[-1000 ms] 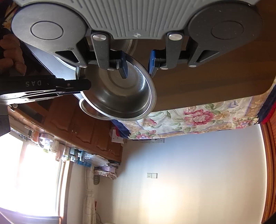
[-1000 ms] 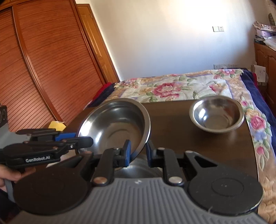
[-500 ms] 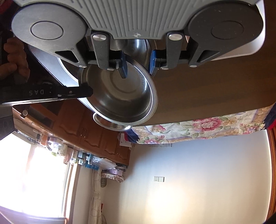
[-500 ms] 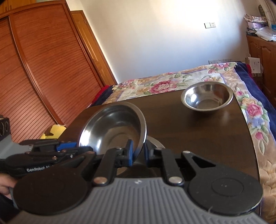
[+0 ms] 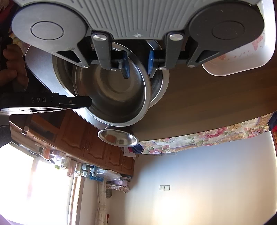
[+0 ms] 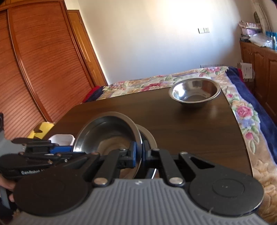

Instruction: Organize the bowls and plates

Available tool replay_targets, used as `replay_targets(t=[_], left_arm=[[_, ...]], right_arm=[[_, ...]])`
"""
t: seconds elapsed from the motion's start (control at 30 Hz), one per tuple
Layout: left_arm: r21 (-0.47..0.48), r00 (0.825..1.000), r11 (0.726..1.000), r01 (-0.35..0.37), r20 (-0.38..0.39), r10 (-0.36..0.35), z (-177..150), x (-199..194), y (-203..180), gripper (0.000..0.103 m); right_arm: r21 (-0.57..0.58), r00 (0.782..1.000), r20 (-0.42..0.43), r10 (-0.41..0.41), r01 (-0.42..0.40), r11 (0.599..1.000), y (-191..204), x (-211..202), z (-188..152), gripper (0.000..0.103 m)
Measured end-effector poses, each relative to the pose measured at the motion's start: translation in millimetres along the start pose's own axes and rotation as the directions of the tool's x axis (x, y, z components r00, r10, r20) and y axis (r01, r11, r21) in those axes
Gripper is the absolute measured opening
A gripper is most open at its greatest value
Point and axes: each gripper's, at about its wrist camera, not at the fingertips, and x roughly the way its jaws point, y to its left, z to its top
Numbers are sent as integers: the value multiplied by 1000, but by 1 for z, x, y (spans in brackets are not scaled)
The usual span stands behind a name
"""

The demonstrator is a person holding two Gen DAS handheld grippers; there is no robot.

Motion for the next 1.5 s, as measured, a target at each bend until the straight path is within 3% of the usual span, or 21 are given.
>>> replay_targets(t=[0.4, 0.7, 1.1, 1.5], left_arm=[[19, 1000, 999, -30, 11, 30, 0, 2, 0, 20], [-2, 996, 999, -54, 70, 54, 4, -13, 7, 20], [-24, 997, 999, -48, 66, 50, 2, -9, 13, 20], [-27, 997, 998, -48, 64, 49, 3, -7, 13, 20]], right_arm=[[-133, 999, -7, -46, 44, 990, 13, 4, -1, 8], [-268, 993, -83, -89, 64, 961, 28, 12, 5, 10], [-323, 986, -119, -118, 74, 944, 41, 22, 4, 13], [-306, 988, -108, -113, 75, 949, 41, 23, 7, 14]])
